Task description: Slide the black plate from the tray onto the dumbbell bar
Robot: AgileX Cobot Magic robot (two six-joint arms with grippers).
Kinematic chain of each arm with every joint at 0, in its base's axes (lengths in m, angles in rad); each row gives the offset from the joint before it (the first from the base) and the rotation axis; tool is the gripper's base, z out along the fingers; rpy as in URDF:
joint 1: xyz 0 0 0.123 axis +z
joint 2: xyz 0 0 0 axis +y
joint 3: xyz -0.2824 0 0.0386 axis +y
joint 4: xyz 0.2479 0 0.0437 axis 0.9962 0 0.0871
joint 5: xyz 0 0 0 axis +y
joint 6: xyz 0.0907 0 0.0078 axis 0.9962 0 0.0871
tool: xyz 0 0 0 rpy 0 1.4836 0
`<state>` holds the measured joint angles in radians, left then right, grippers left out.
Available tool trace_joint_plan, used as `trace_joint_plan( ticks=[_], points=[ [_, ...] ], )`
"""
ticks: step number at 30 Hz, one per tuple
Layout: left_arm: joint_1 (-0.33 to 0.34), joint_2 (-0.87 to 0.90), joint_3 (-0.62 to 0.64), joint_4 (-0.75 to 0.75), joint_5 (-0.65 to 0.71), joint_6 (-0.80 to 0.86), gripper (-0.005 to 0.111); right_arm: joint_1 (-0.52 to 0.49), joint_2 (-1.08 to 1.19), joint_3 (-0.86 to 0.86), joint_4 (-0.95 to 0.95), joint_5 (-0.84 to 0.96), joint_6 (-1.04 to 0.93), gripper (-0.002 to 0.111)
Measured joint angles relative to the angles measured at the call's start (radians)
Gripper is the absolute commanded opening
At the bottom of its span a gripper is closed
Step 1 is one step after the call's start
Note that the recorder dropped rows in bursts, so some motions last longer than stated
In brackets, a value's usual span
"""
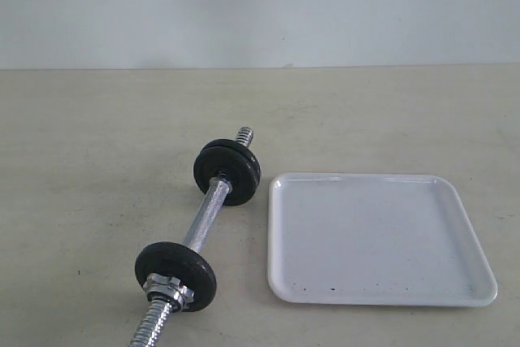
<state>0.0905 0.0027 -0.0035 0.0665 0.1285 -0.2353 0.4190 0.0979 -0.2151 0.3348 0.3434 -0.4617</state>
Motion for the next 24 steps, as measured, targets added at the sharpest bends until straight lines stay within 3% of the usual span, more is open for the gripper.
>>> trace_joint_plan(
  ticks=[9,15,24],
  points=[
    [0.0,0.0,0.0,0.0,0.0,0.0,0.032,0.0,0.0,0.175,-0.158,-0.013,0.509,0.0],
    [0.0,0.0,0.0,0.0,0.0,0.0,0.032,0.0,0.0,0.202,-0.276,-0.022,0.578,0.0],
    [0.0,0.0,0.0,0.0,0.0,0.0,0.032,0.0,0.0,0.21,-0.286,-0.046,0.587,0.0]
  ],
)
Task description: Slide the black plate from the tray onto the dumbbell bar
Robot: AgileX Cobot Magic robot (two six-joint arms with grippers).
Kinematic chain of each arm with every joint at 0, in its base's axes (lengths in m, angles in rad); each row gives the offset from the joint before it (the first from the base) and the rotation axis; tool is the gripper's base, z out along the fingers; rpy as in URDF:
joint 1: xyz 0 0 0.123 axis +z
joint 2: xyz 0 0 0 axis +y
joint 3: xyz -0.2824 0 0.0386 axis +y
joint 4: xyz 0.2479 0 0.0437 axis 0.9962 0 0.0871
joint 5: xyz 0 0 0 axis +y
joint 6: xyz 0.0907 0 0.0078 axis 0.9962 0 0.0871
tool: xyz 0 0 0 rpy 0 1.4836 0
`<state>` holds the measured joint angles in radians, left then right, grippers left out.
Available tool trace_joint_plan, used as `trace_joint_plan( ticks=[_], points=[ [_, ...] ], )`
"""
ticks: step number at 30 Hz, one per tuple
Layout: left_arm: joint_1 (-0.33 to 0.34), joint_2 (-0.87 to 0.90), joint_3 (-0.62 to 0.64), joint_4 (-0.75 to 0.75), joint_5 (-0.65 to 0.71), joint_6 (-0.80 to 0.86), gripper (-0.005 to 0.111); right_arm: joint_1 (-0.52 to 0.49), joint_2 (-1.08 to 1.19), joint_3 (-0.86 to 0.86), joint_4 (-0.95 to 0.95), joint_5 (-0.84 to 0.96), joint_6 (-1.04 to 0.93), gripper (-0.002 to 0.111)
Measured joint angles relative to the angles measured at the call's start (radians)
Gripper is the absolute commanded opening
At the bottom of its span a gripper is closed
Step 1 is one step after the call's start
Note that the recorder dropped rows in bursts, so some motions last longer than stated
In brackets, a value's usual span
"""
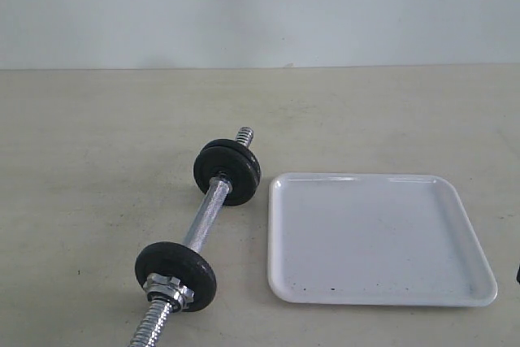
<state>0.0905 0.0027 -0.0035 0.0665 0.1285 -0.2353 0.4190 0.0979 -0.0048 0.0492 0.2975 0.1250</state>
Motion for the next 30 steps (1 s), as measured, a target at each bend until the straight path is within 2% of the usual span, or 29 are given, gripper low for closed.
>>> trace_joint_plan(
  ticks=[13,19,23,30],
  points=[
    [0.0,0.0,0.0,0.0,0.0,0.0,0.032,-0.008,-0.021,0.005,0.009,0.04,-0.023,0.0],
    [0.0,0.0,0.0,0.0,0.0,0.0,0.032,-0.08,-0.09,0.005,0.009,0.047,-0.224,0.0],
    [0.0,0.0,0.0,0.0,0.0,0.0,0.032,-0.133,-0.092,0.005,0.011,0.065,-0.281,0.0],
    [0.0,0.0,0.0,0.0,0.0,0.0,0.032,-0.282,-0.092,0.005,0.157,0.075,-0.383,0.0]
  ],
)
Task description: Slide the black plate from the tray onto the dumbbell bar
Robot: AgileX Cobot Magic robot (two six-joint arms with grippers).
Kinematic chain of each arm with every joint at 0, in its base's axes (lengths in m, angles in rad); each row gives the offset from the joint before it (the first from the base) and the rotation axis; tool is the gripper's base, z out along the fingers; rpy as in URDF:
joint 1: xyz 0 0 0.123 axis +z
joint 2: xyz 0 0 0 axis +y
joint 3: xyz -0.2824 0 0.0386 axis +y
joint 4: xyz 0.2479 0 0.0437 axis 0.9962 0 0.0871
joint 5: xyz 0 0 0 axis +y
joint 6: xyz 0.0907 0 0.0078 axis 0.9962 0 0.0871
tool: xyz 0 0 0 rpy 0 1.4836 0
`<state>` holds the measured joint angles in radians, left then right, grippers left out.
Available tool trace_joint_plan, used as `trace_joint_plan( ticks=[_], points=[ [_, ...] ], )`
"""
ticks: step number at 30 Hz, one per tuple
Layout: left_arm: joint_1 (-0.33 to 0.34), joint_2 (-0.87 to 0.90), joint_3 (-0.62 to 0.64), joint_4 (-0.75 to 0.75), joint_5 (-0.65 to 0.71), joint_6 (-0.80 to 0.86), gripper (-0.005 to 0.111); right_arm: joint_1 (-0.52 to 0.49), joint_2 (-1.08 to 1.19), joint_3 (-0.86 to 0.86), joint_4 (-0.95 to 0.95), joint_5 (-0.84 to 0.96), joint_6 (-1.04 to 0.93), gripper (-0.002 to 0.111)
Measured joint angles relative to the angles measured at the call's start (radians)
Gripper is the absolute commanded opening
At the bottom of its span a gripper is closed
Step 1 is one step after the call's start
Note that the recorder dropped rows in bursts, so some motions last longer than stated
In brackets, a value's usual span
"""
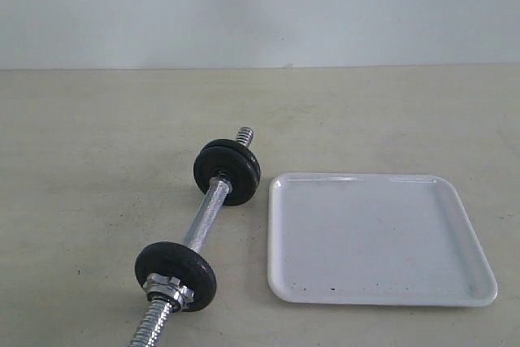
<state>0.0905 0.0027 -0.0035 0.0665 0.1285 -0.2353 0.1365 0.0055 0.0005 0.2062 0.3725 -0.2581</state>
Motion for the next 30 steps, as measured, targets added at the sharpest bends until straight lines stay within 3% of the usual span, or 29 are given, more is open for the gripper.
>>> trace_joint_plan(
  ticks=[11,30],
  points=[
    [0.0,0.0,0.0,0.0,0.0,0.0,0.032,-0.227,0.0,0.0,0.178,0.021,-0.173,0.0],
    [0.0,0.0,0.0,0.0,0.0,0.0,0.032,-0.244,0.0,0.0,0.192,0.023,-0.175,0.0]
  ],
)
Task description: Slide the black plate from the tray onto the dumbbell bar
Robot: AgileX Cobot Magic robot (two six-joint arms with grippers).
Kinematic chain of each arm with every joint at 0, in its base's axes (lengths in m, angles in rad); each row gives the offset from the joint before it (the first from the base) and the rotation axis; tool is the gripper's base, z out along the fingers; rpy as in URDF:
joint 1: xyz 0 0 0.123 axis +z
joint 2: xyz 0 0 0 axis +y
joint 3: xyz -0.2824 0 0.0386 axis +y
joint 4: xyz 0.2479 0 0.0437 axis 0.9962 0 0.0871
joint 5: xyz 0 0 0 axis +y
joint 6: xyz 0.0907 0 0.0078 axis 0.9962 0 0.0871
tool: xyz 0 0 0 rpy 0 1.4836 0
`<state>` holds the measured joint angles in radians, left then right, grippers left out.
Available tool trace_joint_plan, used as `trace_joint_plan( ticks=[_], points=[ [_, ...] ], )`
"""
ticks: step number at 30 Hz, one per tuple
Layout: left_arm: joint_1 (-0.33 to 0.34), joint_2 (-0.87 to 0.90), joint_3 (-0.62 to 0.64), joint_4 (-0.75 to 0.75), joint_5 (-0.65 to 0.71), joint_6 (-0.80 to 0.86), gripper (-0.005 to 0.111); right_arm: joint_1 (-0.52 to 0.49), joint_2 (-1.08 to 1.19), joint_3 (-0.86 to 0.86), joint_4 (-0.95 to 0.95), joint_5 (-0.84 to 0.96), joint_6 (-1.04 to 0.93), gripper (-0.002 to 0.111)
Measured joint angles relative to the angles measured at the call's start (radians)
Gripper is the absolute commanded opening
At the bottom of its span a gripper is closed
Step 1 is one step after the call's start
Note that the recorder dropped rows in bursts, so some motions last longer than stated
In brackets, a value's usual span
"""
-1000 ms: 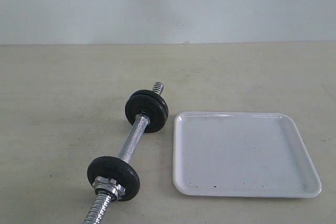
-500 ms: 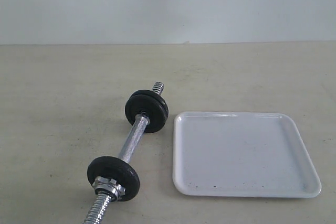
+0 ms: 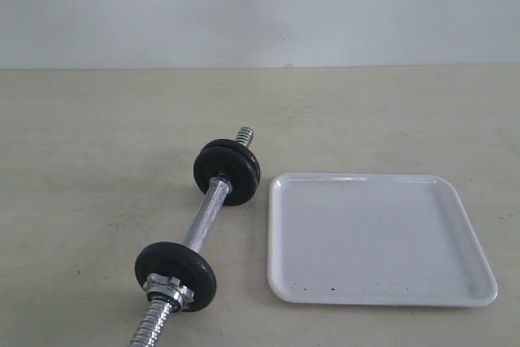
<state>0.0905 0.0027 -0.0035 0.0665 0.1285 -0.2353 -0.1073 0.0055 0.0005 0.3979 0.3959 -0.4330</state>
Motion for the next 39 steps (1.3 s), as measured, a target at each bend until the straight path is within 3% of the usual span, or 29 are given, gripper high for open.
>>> trace_joint_plan(
  ticks=[4,10,14,26,32,39],
  points=[
    [0.0,0.0,0.0,0.0,0.0,0.0,0.032,0.0,0.0,0.0,-0.02,0.0,0.004,0.0],
    [0.0,0.0,0.0,0.0,0.0,0.0,0.032,0.0,0.0,0.0,-0.256,-0.017,0.025,0.0],
    [0.0,0.0,0.0,0.0,0.0,0.0,0.032,0.0,0.0,0.0,-0.312,-0.019,0.025,0.0],
    [0.0,0.0,0.0,0.0,0.0,0.0,0.032,0.0,0.0,0.0,-0.322,-0.019,0.025,0.0],
    [0.0,0.0,0.0,0.0,0.0,0.0,0.032,0.0,0.0,0.0,-0.189,-0.034,0.027,0.0],
    [0.0,0.0,0.0,0.0,0.0,0.0,0.032,0.0,0.0,0.0,-0.173,-0.056,0.029,0.0]
  ],
)
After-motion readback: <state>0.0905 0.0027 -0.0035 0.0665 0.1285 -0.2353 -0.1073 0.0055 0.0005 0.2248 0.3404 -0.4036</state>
